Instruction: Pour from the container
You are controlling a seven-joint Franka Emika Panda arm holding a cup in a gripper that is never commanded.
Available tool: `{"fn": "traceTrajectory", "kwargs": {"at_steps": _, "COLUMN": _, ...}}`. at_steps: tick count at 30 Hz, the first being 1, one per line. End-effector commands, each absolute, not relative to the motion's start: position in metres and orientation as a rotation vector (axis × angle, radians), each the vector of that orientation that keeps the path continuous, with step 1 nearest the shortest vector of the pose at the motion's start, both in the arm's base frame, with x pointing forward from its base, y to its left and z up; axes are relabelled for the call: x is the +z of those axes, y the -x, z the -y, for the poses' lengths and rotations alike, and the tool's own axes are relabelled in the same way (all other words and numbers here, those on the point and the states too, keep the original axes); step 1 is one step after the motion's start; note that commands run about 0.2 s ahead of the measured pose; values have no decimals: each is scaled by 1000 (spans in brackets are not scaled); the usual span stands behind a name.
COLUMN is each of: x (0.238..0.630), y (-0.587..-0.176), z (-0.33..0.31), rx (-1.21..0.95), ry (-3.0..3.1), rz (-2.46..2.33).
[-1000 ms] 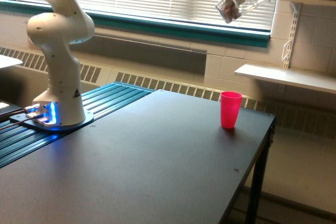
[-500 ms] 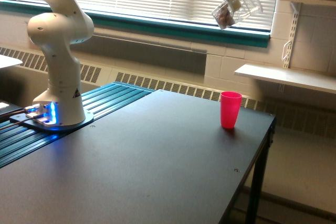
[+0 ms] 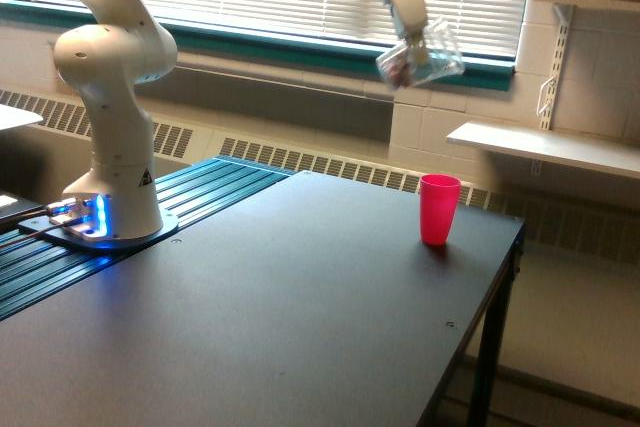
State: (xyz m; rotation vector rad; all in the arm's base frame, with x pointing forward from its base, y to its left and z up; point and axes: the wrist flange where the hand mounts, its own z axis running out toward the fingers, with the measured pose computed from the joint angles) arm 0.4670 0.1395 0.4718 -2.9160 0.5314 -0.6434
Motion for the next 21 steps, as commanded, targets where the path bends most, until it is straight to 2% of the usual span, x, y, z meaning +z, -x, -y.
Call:
{"fn": "traceTrajectory", "kwargs": {"at_steps": 1, "x": 448, "y": -449, "z": -158, "rx": -556, "ry": 2935, "rz": -531}}
{"fn": "traceTrajectory", "kwargs": {"at_steps": 13, "x": 432, "y": -446, "z": -182, "rx": -491, "ry": 2947, "rz": -529}}
{"fn": "traceTrajectory", "kwargs": {"at_steps": 21, "x": 404, "y": -451, "z": -193, "rx": -379, "ry": 2957, "rz": -535}}
